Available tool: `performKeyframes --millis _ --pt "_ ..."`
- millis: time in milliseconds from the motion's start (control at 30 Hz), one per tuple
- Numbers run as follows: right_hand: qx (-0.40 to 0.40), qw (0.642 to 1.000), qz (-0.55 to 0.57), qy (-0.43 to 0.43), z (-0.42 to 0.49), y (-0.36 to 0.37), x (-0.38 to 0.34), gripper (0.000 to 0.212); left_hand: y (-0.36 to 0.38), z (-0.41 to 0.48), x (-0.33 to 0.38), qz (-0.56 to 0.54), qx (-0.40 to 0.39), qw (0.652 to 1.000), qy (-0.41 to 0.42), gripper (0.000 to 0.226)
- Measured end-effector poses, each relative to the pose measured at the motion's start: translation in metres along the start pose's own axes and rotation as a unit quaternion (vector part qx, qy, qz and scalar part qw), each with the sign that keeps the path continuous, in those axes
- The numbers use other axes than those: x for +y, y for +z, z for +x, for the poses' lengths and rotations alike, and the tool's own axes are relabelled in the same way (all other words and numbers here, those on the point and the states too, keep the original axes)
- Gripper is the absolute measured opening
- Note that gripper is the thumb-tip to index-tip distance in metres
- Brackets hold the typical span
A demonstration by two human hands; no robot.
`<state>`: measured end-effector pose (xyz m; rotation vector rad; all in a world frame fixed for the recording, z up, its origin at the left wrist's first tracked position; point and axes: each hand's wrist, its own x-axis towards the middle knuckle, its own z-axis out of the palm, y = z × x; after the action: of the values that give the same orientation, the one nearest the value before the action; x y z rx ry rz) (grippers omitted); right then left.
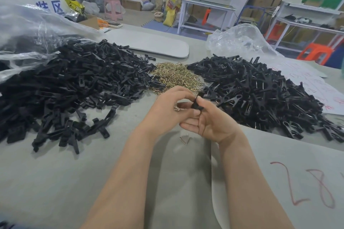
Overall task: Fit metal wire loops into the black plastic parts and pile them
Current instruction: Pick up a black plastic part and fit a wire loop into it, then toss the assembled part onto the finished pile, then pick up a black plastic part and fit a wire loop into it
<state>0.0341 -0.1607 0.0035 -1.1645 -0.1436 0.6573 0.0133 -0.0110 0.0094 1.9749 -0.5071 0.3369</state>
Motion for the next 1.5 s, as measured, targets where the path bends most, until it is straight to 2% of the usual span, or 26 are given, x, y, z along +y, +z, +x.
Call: performKeyframes --millis 167,333,433,500,533,567,633,667,700,733,767,800,833,867,900,933,1000,1067,1133,1233,1300,1367,1433,1467,1500 --pt "0.01 0.998 -0.038 -0.038 0.003 0.005 0.003 0.032 -0.002 -0.002 -0.002 -0.045 0.007 0.999 -0.026 0.041" --pt "0.021 0.998 -0.036 -0.039 0.008 0.01 0.006 0.036 -0.002 -0.001 -0.004 -0.07 0.008 0.997 -0.032 0.037" --pt "0.024 0.998 -0.056 -0.008 0.006 0.009 0.002 0.061 -0.002 0.0 -0.007 -0.083 0.022 0.996 -0.036 0.027" --pt "0.079 0.993 -0.09 -0.008 0.004 0.007 -0.003 0.07 -0.001 0.002 -0.01 -0.046 0.037 0.997 -0.05 0.018" --pt "0.113 0.986 -0.123 -0.024 0.003 0.005 -0.004 0.064 -0.001 0.002 -0.012 -0.021 0.03 0.998 -0.057 0.017" --pt "0.135 0.974 -0.176 -0.044 0.003 0.006 -0.005 0.048 0.001 0.002 -0.013 0.007 0.012 0.998 -0.06 0.018" --pt "0.169 0.94 -0.281 -0.098 0.006 0.01 -0.009 0.008 0.005 0.002 -0.016 0.064 -0.01 0.995 -0.073 0.03" --pt "0.219 0.921 -0.292 -0.139 0.008 0.01 -0.014 0.005 0.005 0.002 -0.017 0.084 0.001 0.993 -0.087 0.041" --pt "0.282 0.904 -0.258 -0.192 0.011 0.01 -0.023 0.01 0.004 0.003 -0.017 0.088 0.033 0.99 -0.104 0.05" --pt "0.336 0.891 -0.167 -0.257 0.012 0.01 -0.036 0.023 0.002 0.005 -0.017 0.074 0.088 0.986 -0.122 0.054" --pt "0.356 0.877 -0.039 -0.32 0.012 0.012 -0.049 0.045 -0.001 0.006 -0.016 0.05 0.16 0.976 -0.141 0.052" --pt "0.34 0.864 0.077 -0.364 0.013 0.011 -0.06 0.069 -0.005 0.007 -0.016 0.013 0.238 0.958 -0.159 0.046" --pt "0.327 0.857 0.136 -0.374 0.018 0.007 -0.066 0.087 -0.009 0.008 -0.017 -0.037 0.316 0.931 -0.177 0.037" --pt "0.342 0.866 0.116 -0.345 0.024 0.009 -0.066 0.097 -0.013 0.008 -0.018 -0.097 0.386 0.896 -0.197 0.029" --pt "0.37 0.88 0.027 -0.296 0.032 0.016 -0.06 0.097 -0.017 0.008 -0.02 -0.163 0.438 0.856 -0.221 0.023" --pt "0.392 0.878 -0.097 -0.255 0.041 0.024 -0.048 0.089 -0.02 0.008 -0.023 -0.225 0.472 0.817 -0.244 0.018" --pt "0.366 0.841 -0.324 -0.23 0.065 0.044 -0.023 0.061 -0.024 0.006 -0.029 -0.313 0.505 0.754 -0.28 0.012" --pt "0.287 0.802 -0.476 -0.221 0.094 0.061 -0.005 0.047 -0.025 0.006 -0.032 -0.338 0.524 0.727 -0.289 0.011" --pt "0.238 0.763 -0.581 -0.155 0.12 0.076 0.003 0.046 -0.025 0.007 -0.031 -0.328 0.533 0.727 -0.283 0.014" --pt "0.225 0.727 -0.647 -0.047 0.139 0.089 0.013 0.058 -0.023 0.009 -0.032 -0.318 0.529 0.732 -0.288 0.017" --pt "0.267 0.687 -0.673 -0.064 0.138 0.091 0.02 0.051 -0.022 0.01 -0.032 -0.323 0.524 0.73 -0.297 0.017" --pt "0.303 0.66 -0.679 -0.107 0.135 0.089 0.024 0.035 -0.021 0.011 -0.031 -0.331 0.517 0.731 -0.297 0.019" --pt "0.302 0.651 -0.684 -0.135 0.128 0.083 0.024 0.026 -0.019 0.011 -0.031 -0.328 0.506 0.742 -0.294 0.022" --pt "0.301 0.661 -0.671 -0.15 0.123 0.079 0.023 0.026 -0.018 0.012 -0.031 -0.318 0.5 0.751 -0.291 0.022" --pt "0.303 0.69 -0.637 -0.163 0.117 0.075 0.02 0.026 -0.017 0.011 -0.032 -0.303 0.49 0.763 -0.293 0.021"
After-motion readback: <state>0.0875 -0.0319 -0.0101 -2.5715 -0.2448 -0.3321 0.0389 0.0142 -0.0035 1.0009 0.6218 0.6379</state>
